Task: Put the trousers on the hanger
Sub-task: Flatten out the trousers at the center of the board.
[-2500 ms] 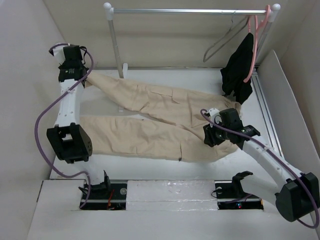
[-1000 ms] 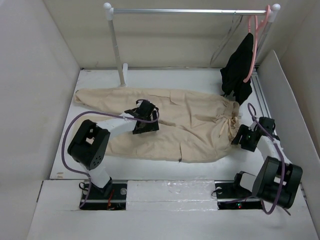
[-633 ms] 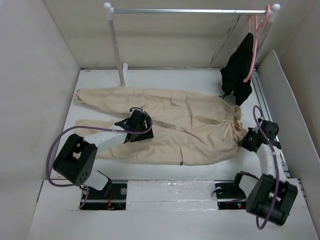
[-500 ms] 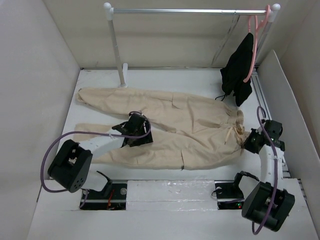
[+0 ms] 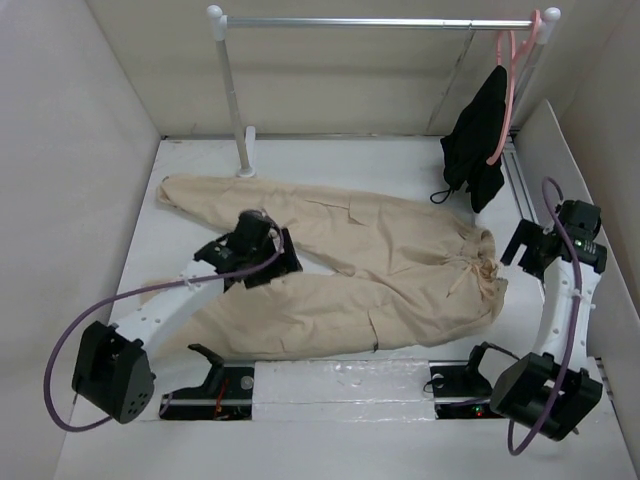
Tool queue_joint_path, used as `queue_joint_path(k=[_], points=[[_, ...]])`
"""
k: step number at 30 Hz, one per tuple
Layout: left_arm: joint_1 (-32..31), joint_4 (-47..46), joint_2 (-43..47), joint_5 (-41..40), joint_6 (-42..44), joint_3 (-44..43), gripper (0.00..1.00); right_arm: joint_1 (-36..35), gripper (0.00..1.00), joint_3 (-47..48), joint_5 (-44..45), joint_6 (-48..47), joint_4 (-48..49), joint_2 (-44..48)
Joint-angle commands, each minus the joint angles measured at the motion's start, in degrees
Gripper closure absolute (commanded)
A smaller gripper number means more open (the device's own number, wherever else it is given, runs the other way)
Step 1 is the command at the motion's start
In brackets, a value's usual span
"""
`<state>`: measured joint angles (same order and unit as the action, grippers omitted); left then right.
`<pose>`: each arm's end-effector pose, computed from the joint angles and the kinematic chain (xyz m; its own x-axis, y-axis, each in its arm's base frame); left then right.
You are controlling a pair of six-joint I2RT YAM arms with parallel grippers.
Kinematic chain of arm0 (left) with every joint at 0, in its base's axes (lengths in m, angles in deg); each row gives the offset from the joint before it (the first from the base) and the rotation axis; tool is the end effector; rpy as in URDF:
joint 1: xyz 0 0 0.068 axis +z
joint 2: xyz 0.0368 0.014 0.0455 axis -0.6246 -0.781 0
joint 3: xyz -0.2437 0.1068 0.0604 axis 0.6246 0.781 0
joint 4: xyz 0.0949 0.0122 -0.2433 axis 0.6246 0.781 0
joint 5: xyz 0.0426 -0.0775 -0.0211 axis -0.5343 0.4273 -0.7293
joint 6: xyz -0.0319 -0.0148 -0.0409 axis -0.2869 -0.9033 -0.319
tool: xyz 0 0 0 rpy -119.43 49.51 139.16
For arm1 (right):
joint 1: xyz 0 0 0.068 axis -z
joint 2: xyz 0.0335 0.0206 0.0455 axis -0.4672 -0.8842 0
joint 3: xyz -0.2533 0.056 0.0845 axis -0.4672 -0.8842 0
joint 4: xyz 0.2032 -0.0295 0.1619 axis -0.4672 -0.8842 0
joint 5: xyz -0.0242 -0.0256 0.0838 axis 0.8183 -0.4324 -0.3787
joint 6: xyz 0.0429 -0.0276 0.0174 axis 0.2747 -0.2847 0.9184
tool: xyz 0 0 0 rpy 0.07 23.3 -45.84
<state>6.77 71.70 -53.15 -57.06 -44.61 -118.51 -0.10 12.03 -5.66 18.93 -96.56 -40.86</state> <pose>0.1970 -0.1264 0.2311 -0.8650 -0.2401 -0.4406 0.0022 0.8763 -0.4818 0.1698 -0.0903 0.2970 -0.7276 0.4286 -0.5356 0.5072 0.8618 0.0007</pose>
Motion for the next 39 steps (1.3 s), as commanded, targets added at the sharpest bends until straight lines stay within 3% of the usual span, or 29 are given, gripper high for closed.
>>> queue_joint_path(k=[1,3,4,6,7,10,11,12,14,16,19,25,26,28,29,32,39], points=[[7.7,-0.5,2.2,-9.4,0.8,-11.5,0.14,-0.9,0.06,5.8,-3.4,-3.5,4.5,-0.1],[16.8,-2.8,1.4,-9.7,0.5,-13.6,0.21,-6.2,0.32,5.7,-5.7,-5.6,6.0,0.6],[20.1,-4.2,0.7,-8.8,0.2,-14.0,0.23,-8.2,0.74,4.2,-6.3,-6.0,7.0,1.0],[29.5,-7.9,-0.9,-7.1,-1.8,-13.9,0.25,-14.5,0.98,0.8,-9.5,-7.6,9.8,3.5],[32.6,-9.3,-3.7,-3.3,-2.6,-13.7,0.25,-16.6,1.0,-2.5,-10.7,-7.9,10.9,4.2],[42.1,-14.7,-11.2,0.8,-5.8,-12.9,0.24,-23.7,1.0,-6.1,-12.6,-9.3,13.5,7.2],[43.3,-16.3,-13.3,1.3,-6.0,-13.2,0.23,-25.1,0.95,-8.3,-13.6,-9.4,14.3,8.2],[44.4,-18.8,-15.3,1.9,-6.3,-13.8,0.23,-28.4,0.87,-9.2,-15.7,-10.4,15.2,9.2],[45.1,-21.1,-23.3,2.6,-5.5,-18.7,0.23,-35.9,0.57,-10.8,-17.0,-12.2,16.4,9.2],[45.1,-21.9,-26.8,3.2,-5.5,-20.9,0.23,-37.1,0.5,-11.0,-17.2,-12.8,17.0,8.9],[45.1,-22.9,-33.1,3.2,-6.6,-24.5,0.25,-39.5,0.48,-11.2,-16.1,-14.6,17.5,6.7],[45.1,-22.4,-40.9,-0.3,-11.4,-28.3,0.52,-39.5,0.48,-9.1,-17.4,-16.1,17.9,3.4],[45.1,-21.3,-41.7,-0.7,-11.8,-29.1,0.71,-39.5,0.48,-8.8,-17.5,-16.0,18.0,3.4],[45.1,-20.5,-43.5,-1.0,-11.7,-32.0,0.86,-39.5,0.48,-8.1,-17.2,-15.8,17.8,3.6],[45.1,-18.2,-43.8,-1.6,-11.1,-33.1,1.0,-39.5,0.48,-8.0,-17.0,-15.6,17.7,4.1],[45.1,-12.5,-42.6,-3.8,-9.3,-36.4,1.0,-39.5,0.48,-8.7,-16.2,-15.6,18.7,4.4],[40.4,-0.4,-25.3,-19.7,-3.0,-35.7,1.0,-37.2,0.47,-9.7,-15.8,-16.4,19.4,1.4]])
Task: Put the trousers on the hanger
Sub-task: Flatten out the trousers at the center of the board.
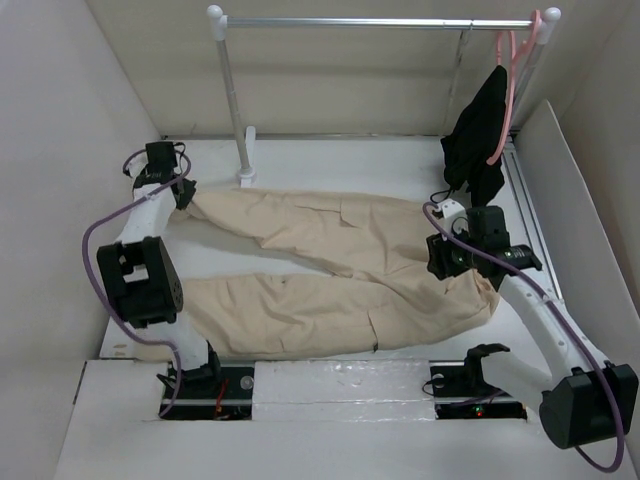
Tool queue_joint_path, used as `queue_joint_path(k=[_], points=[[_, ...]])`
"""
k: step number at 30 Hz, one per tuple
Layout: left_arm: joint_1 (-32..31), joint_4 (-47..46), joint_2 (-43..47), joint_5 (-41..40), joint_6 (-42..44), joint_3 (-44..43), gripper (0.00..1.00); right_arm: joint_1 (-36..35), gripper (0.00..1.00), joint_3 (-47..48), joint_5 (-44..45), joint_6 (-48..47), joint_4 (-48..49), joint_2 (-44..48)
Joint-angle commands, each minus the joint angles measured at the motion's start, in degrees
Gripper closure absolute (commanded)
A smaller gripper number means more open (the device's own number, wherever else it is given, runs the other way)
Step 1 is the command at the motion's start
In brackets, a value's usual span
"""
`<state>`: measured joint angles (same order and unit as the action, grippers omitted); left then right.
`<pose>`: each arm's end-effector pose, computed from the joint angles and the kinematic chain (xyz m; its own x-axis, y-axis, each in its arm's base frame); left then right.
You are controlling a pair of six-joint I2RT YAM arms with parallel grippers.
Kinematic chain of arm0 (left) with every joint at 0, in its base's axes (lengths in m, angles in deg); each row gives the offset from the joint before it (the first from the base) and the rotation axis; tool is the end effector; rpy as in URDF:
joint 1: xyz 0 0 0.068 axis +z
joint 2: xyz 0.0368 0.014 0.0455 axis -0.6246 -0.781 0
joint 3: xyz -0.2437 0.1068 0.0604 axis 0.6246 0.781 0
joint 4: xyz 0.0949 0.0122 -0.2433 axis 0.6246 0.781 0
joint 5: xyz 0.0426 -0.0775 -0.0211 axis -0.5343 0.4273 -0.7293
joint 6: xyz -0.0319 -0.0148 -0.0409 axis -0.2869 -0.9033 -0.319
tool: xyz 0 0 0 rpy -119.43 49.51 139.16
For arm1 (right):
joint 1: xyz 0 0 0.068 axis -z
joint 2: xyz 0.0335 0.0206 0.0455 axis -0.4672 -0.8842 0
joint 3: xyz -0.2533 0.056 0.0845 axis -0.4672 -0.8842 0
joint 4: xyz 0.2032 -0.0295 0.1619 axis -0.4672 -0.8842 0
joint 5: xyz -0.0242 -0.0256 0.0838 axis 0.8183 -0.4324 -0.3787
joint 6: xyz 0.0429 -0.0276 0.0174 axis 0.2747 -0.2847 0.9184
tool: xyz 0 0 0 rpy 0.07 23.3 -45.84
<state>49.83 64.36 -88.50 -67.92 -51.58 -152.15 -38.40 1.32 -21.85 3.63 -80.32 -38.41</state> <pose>0.3917 0.0810 0.2477 -0.2530 -0.8100 -0.5291 -0.6839 0.5365 -0.4943 0.1936 0.0453 0.2650 -0.6541 -0.3427 -0.6744 -0.4988 0.8656 0.0440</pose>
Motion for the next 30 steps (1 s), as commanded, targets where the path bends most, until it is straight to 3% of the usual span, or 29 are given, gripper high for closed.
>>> queue_joint_path(k=[1,6,9,11,12,14,15,16,17,19,20,22,25,26,30], points=[[-3.5,8.4,11.1,-10.2,4.4,-2.4,1.0,1.1,0.47,1.0,-0.1,-1.0,3.2,-1.6],[-6.8,14.9,14.9,-12.7,6.3,-3.0,1.0,1.7,0.47,2.2,-1.5,-1.3,3.3,-3.9],[-5.2,14.9,8.7,-9.8,9.6,-6.4,1.0,1.7,0.47,3.4,-2.5,-1.5,2.7,-5.2],[-4.6,16.6,2.6,-7.4,12.6,-13.1,0.99,1.7,0.47,4.1,-2.6,-1.8,2.1,-5.2],[-4.0,17.4,-4.5,-7.1,14.2,-16.1,0.99,1.7,0.47,4.5,-2.6,-1.8,1.7,-5.0],[-4.0,22.5,-12.9,-7.3,18.6,-29.7,0.99,1.7,0.47,5.1,-2.6,-2.0,1.3,-4.4],[-4.0,24.5,-21.3,-7.4,20.0,-35.4,0.98,1.7,0.47,5.2,-2.6,-1.9,1.3,-4.3],[-4.0,28.7,-25.3,-7.2,21.4,-48.1,0.96,1.7,0.47,5.4,-2.8,-1.6,1.2,-4.1],[-3.3,26.6,-28.4,-7.2,23.3,-51.8,0.93,1.7,0.46,5.4,-3.1,-1.7,1.0,-3.8],[-0.5,21.8,-27.4,-2.3,22.3,-46.6,0.75,1.1,0.46,5.5,-3.0,-1.3,0.9,-3.5],[0.5,21.6,-28.0,0.2,21.8,-46.8,0.44,1.1,0.46,5.4,-2.3,-0.8,0.9,-3.3],[1.3,23.6,-28.2,1.1,22.0,-48.0,0.1,-0.2,0.46,4.8,-2.5,-0.2,1.5,-3.2],[0.6,21.1,-24.8,-1.7,23.5,-42.0,0.09,-0.8,0.46,4.7,-2.9,0.3,2.3,-3.7],[0.6,19.2,-19.0,-3.9,23.5,-38.5,0.1,-1.7,0.46,4.3,-2.9,0.7,2.6,-3.9],[1.5,5.7,-1.4,-3.8,20.0,-11.6,0.1,-4.7,0.46,2.8,-3.2,2.3,5.6,-5.4]])
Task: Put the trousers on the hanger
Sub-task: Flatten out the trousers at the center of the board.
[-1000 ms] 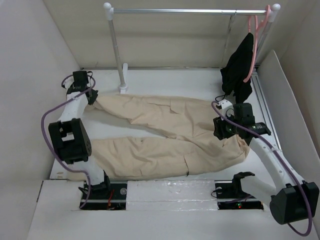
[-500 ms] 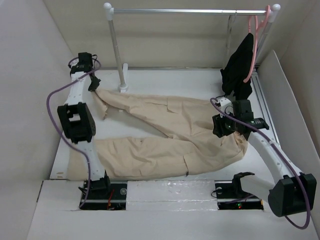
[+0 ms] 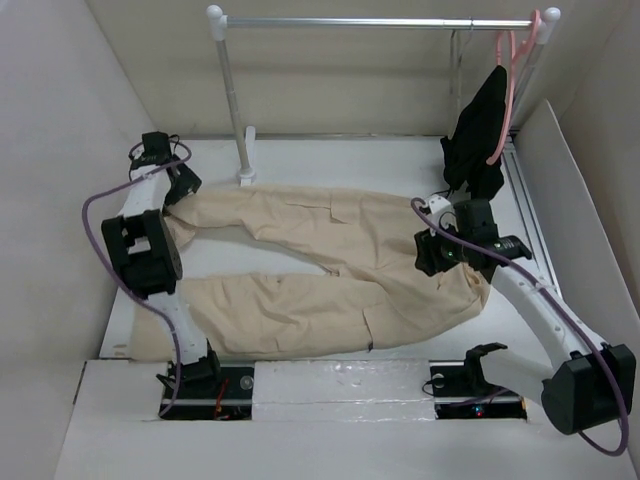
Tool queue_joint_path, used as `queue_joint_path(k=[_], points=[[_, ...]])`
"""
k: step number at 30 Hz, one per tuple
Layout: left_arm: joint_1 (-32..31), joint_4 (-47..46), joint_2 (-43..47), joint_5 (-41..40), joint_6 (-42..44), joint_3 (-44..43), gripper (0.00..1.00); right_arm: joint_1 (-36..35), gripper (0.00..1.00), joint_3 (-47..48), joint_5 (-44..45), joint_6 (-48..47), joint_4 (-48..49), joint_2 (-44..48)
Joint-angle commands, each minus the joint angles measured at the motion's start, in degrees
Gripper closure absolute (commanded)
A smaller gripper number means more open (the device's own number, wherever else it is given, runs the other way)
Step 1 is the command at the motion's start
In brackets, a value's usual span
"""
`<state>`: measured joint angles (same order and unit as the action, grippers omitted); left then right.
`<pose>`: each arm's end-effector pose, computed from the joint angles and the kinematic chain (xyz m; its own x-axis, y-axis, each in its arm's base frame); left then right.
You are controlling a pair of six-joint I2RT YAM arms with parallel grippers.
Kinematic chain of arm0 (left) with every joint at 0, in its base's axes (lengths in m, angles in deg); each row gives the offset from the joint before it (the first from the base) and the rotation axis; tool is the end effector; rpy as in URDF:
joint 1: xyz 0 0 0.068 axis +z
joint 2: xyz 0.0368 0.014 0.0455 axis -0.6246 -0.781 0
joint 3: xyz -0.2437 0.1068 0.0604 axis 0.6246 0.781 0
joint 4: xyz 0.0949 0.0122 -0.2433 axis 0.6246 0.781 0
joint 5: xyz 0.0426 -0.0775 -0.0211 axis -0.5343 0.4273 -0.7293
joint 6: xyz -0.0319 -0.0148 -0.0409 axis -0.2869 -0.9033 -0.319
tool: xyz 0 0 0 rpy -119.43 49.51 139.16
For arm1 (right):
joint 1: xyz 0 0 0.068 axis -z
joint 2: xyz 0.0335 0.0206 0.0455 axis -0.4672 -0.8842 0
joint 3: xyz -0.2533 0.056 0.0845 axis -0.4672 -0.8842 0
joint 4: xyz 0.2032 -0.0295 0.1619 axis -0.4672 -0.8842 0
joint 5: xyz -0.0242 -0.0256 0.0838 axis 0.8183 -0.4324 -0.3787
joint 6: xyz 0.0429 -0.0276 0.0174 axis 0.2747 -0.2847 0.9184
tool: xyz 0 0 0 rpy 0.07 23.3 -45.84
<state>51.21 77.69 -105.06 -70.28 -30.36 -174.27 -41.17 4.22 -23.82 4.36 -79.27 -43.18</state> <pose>0.4517 0.1057 0.2361 -0.5424 -0.5862 -0.6019 -0.6181 0.7636 -0.1867 0.2083 0.0598 0.2672 -0.6490 -0.3624 -0.6689 -0.5491 0.8317 0.0821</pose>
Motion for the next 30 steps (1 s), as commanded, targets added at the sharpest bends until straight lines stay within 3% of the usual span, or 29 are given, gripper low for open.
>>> queue_joint_path(k=[1,3,7,9,10,11,12,13,14,17,19,20,22,24,28,30], points=[[0.1,-11.8,17.8,-1.2,-4.0,14.1,0.1,-3.3,0.46,-0.2,-1.2,1.8,4.6,-1.4],[0.6,-14.6,24.0,0.8,-5.1,22.6,0.08,-4.4,0.46,-0.1,-0.6,1.9,4.6,-2.0],[0.6,-17.7,30.2,2.4,-7.1,31.4,0.05,-6.1,0.47,-0.5,0.8,1.9,4.7,-2.1],[0.6,-17.2,33.2,0.7,-8.4,35.1,0.12,-6.1,0.59,-0.8,1.8,1.7,4.7,-1.7],[0.6,-17.5,34.1,0.5,-8.5,36.3,0.19,-6.1,0.66,-1.1,1.9,1.6,4.7,-1.4],[0.6,-17.5,36.0,0.1,-8.5,37.4,0.27,-6.1,0.85,-1.2,1.7,1.4,5.1,-1.2],[0.6,-17.4,36.9,-0.4,-8.7,39.5,0.4,-5.6,0.91,-1.2,1.4,1.4,5.2,-1.3],[0.6,-16.3,37.5,-0.9,-9.3,40.6,0.65,-5.6,0.94,-1.2,1.4,1.2,5.2,-1.3],[0.6,-15.2,38.4,-2.2,-10.5,41.4,0.72,-5.6,0.95,-1.3,0.8,1.0,5.6,-1.3],[0.6,-12.5,36.7,-1.5,-14.9,43.7,0.7,-5.6,0.93,-1.2,-0.4,0.5,6.1,-2.0],[1.2,-12.7,35.4,-1.1,-17.7,44.4,0.57,-5.6,0.88,-1.2,-0.9,0.1,6.3,-2.5],[1.2,-13.1,34.0,-0.7,-18.3,44.4,0.53,-5.6,0.77,-1.1,-1.5,0.0,6.2,-2.6],[1.2,-13.6,32.6,-2.0,-20.1,44.0,0.42,-5.6,0.66,-1.1,-1.7,-0.5,6.2,-2.4],[1.8,-13.7,30.5,-3.7,-21.3,43.7,0.41,-5.6,0.58,-1.2,-1.6,-0.7,5.8,-2.1],[2.4,-15.8,26.7,-5.2,-22.7,43.5,0.42,-3.8,0.55,-2.3,-1.3,-0.8,5.6,-1.0],[3.9,-16.1,23.0,-5.9,-23.0,42.1,0.47,-2.9,0.55,-2.4,-1.3,-0.8,5.2,-0.7]])
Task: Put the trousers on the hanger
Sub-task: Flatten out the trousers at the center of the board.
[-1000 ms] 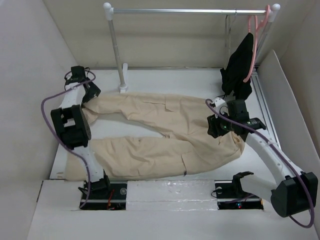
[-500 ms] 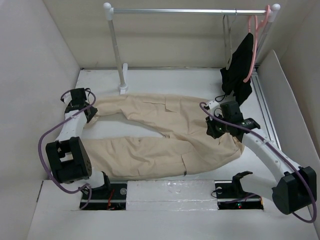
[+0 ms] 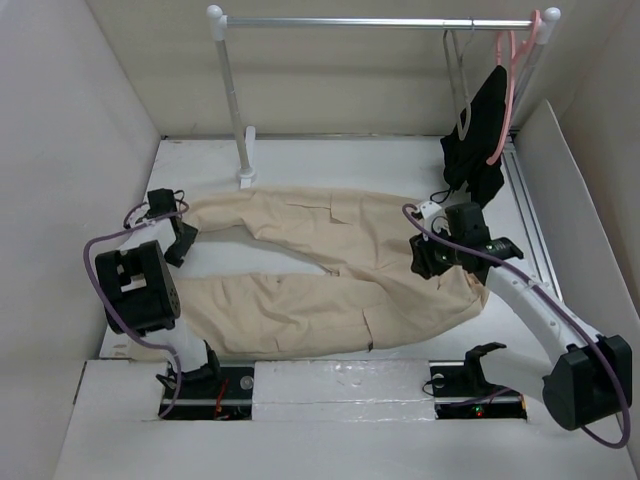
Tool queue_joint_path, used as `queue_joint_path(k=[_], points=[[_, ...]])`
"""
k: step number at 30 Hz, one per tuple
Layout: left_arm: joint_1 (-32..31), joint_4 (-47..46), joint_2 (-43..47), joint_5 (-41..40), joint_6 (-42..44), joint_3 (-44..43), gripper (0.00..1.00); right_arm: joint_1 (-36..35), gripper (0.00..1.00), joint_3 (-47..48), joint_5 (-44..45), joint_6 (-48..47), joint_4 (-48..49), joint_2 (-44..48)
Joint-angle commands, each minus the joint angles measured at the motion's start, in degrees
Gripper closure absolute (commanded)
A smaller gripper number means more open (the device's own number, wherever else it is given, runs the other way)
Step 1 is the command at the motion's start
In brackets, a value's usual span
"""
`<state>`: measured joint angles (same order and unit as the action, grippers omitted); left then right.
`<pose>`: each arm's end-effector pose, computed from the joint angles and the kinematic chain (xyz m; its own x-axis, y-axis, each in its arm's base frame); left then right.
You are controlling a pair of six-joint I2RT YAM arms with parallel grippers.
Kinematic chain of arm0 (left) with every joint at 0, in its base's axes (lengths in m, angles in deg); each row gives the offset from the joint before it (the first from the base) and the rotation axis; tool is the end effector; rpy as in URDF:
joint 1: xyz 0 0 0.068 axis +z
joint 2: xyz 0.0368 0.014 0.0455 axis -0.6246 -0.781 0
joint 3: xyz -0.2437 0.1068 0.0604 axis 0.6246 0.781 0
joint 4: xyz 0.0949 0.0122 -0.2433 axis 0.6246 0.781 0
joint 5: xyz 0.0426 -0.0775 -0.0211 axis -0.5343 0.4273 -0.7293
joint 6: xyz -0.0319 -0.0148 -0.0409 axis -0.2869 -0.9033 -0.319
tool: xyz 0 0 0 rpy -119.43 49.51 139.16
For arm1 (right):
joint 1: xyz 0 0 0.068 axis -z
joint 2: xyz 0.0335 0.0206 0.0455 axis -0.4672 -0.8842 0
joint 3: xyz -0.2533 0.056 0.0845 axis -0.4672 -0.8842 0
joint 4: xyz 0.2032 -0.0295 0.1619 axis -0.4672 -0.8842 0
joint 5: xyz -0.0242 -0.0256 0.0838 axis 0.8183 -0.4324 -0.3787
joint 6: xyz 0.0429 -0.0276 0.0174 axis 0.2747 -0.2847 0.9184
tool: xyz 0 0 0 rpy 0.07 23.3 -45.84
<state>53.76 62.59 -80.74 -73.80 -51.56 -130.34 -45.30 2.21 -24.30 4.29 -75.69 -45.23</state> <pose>0.3140 0.0922 0.1794 -0.2591 -0.8300 -0.4940 -0.8414 0.4450 -0.3065 0.2103 0.0771 0.2531 -0.6249 -0.4100 -0.6643 -0.6117 0.7860 0.0902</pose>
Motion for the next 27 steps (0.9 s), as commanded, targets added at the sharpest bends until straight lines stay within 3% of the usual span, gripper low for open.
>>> queue_joint_path(k=[1,3,4,5,6,10,15,19,21,22,23,24,26,27], points=[[2.0,-0.5,-4.5,-3.9,-1.7,-3.7,0.55,2.2,0.54,-0.3,-1.0,-0.8,1.5,1.7],[2.0,-0.6,-4.9,-3.7,-1.0,-5.7,0.61,2.9,0.54,-0.3,-1.1,-0.8,1.4,2.0],[2.0,-1.4,-5.1,-3.4,0.2,-6.4,0.84,3.5,0.54,-0.5,-1.2,-0.7,1.4,2.1],[2.0,-1.6,-4.8,-2.6,2.5,-8.2,0.96,3.5,0.54,-0.6,-0.8,-0.6,1.5,2.1],[2.0,-1.3,-4.3,-2.5,3.2,-9.2,1.0,3.5,0.53,-0.9,-0.6,-0.3,1.5,2.0],[2.0,0.3,3.2,-4.8,11.2,-10.3,1.0,5.1,0.53,-2.9,0.0,0.9,2.8,1.5],[3.8,7.5,5.6,-16.0,15.4,-15.4,1.0,6.7,0.54,-2.5,1.6,1.2,1.8,-0.8],[5.1,10.8,2.0,-17.8,17.1,-23.6,1.0,9.4,0.53,-3.1,3.5,2.2,1.1,-0.2],[5.1,10.5,-1.2,-14.7,20.5,-29.9,1.0,12.0,0.47,-2.9,3.1,2.3,1.1,-0.1],[5.1,15.2,-6.5,-14.3,20.7,-33.3,1.0,12.9,0.39,-2.2,2.5,2.0,0.8,-0.1],[5.1,17.8,-9.3,-16.5,18.7,-39.5,1.0,14.4,0.39,-1.8,2.2,1.9,0.6,-0.3],[5.1,19.3,-11.5,-16.6,18.7,-41.5,0.93,15.1,0.35,-1.3,1.9,1.7,0.4,-0.3],[5.6,22.0,-17.0,-15.8,18.3,-45.5,0.88,16.4,0.31,0.2,1.7,1.7,-0.3,0.0],[5.6,23.1,-18.0,-15.6,18.1,-46.2,0.76,18.0,0.28,0.8,1.5,1.7,-0.3,0.3]])
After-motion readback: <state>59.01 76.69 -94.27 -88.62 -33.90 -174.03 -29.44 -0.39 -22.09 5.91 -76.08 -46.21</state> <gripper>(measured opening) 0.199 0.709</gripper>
